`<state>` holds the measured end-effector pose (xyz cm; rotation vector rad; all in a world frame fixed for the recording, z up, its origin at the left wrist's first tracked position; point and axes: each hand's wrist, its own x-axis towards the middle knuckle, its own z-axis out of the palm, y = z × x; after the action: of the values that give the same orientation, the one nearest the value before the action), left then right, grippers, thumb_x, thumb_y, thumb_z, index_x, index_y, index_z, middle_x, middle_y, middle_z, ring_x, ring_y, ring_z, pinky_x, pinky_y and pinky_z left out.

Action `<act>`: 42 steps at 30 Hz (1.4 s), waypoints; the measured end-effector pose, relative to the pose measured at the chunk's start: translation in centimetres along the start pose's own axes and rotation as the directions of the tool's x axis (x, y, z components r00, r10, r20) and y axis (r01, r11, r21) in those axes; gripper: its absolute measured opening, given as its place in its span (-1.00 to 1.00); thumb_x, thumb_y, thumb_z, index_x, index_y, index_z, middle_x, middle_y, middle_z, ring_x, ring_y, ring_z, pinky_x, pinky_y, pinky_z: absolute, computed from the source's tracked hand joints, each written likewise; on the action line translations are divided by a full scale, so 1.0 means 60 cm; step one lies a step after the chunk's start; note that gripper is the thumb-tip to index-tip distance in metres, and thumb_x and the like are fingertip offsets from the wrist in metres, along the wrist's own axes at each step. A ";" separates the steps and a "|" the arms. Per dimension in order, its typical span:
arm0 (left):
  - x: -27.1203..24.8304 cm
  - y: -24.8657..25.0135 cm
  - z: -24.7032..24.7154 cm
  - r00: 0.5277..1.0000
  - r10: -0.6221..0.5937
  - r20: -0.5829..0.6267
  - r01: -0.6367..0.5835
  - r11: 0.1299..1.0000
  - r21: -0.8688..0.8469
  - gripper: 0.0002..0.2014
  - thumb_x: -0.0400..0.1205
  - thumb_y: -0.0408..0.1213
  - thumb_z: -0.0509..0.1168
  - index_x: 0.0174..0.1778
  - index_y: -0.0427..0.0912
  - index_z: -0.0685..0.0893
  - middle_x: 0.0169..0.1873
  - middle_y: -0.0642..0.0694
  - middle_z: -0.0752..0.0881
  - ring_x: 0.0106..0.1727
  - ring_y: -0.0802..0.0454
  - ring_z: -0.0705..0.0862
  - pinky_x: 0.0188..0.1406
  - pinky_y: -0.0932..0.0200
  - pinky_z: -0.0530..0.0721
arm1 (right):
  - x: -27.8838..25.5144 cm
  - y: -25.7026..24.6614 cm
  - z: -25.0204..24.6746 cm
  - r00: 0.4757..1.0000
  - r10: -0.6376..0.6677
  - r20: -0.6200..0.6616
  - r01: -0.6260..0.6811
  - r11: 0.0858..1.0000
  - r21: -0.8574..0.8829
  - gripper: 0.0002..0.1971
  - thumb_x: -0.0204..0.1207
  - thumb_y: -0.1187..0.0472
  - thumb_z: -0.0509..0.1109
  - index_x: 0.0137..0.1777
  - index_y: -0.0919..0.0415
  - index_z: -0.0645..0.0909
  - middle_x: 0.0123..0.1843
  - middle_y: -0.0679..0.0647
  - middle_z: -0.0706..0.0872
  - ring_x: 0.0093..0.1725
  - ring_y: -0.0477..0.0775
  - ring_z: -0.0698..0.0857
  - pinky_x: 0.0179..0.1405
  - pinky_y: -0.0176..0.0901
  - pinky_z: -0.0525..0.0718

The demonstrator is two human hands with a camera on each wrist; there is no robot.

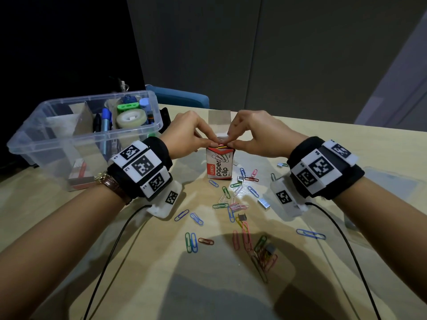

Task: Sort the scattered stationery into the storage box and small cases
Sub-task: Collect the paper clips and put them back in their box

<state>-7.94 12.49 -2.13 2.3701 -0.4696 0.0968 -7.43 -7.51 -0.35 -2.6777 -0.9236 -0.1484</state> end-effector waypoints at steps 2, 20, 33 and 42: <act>-0.002 0.000 0.000 1.000 -0.001 -0.008 0.001 1.000 -0.002 -0.89 0.49 -0.28 0.53 -0.08 -0.11 0.85 -0.14 -0.04 0.81 -0.14 0.04 0.77 -0.28 0.18 0.76 | -0.005 -0.004 0.000 0.999 0.015 0.038 -0.012 0.995 -0.102 -0.79 0.60 -0.04 0.37 0.16 -0.14 0.76 0.19 -0.13 0.57 0.04 -0.16 0.49 -0.17 -0.15 0.48; -0.034 0.077 0.021 0.913 0.285 -0.293 -0.226 0.949 0.217 -0.86 0.65 -0.35 0.34 0.05 -0.18 0.78 -0.06 -0.03 0.74 -0.09 0.13 0.69 0.00 0.19 0.69 | -0.050 0.050 -0.058 0.924 0.373 0.085 -0.381 0.917 0.114 -0.75 0.72 0.23 0.24 0.24 0.24 0.71 0.05 0.13 0.79 -0.04 0.02 0.80 -0.24 -0.28 0.78; 0.012 0.159 0.157 0.793 -0.225 0.567 -0.219 0.762 0.610 -0.81 0.75 -0.38 0.06 0.08 -0.37 0.56 -0.36 -0.06 0.38 -0.12 -0.08 0.46 -0.44 0.23 0.36 | -0.112 0.049 0.010 0.692 0.419 0.588 -0.025 0.828 -0.560 -0.50 0.70 0.35 0.03 0.64 0.19 0.29 0.61 0.14 0.39 0.48 0.25 0.46 0.44 0.02 0.43; -0.008 0.138 0.151 0.785 -0.004 0.620 -0.331 0.842 0.425 -0.74 0.65 -0.42 0.29 0.24 -0.25 0.73 0.08 -0.10 0.75 0.12 -0.07 0.69 0.18 0.11 0.63 | -0.198 0.043 -0.023 0.650 0.204 0.732 0.062 0.946 -0.319 -0.42 0.67 0.44 0.05 0.52 -0.16 0.47 0.67 -0.11 0.31 0.53 0.07 0.43 0.48 0.01 0.43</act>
<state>-11.93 0.98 -3.77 2.8622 -1.0854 -0.5432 -15.20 -16.82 -2.01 -3.0985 -1.0604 1.0295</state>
